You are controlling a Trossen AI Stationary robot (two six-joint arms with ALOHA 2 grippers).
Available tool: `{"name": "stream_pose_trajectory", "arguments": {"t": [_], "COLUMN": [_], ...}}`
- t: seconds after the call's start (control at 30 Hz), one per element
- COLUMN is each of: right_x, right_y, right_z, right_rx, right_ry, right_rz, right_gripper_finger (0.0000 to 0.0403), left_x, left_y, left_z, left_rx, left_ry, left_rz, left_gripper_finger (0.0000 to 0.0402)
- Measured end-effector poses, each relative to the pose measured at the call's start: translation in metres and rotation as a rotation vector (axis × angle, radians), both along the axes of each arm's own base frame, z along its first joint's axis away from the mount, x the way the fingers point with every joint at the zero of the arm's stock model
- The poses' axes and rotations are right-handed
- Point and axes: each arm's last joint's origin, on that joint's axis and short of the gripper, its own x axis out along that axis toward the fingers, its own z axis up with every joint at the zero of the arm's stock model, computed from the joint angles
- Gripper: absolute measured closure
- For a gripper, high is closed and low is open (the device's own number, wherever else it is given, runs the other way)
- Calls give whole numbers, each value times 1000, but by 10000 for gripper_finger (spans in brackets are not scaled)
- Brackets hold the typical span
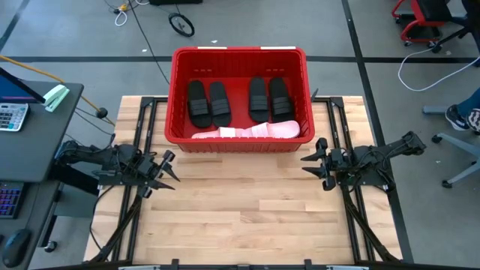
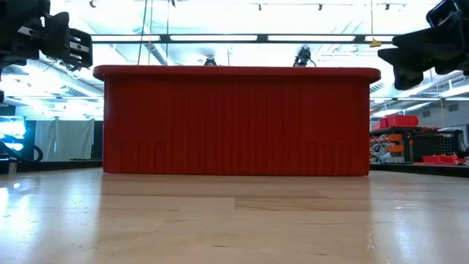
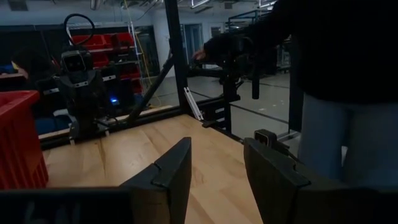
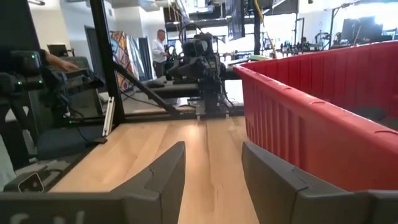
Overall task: Pick and place slides into bin
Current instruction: Return to Home Position
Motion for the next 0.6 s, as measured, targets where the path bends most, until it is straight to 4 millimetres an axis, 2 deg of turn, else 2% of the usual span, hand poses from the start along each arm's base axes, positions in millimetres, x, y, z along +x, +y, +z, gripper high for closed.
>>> {"name": "stream_pose_trajectory", "arguments": {"t": [0.37,0.6], "right_x": [0,0], "right_y": [0,0], "right_z": [-1,-1], "right_rx": [-2,-2], "right_ry": [7,7], "right_rz": [0,0], "right_gripper_finger": [239,239], "left_x": [0,0], "left_y": [0,0], "left_z": [0,0], "left_rx": [0,0], "left_ry": [1,1], "left_rz": [0,0], "left_gripper_finger": [262,253]}}
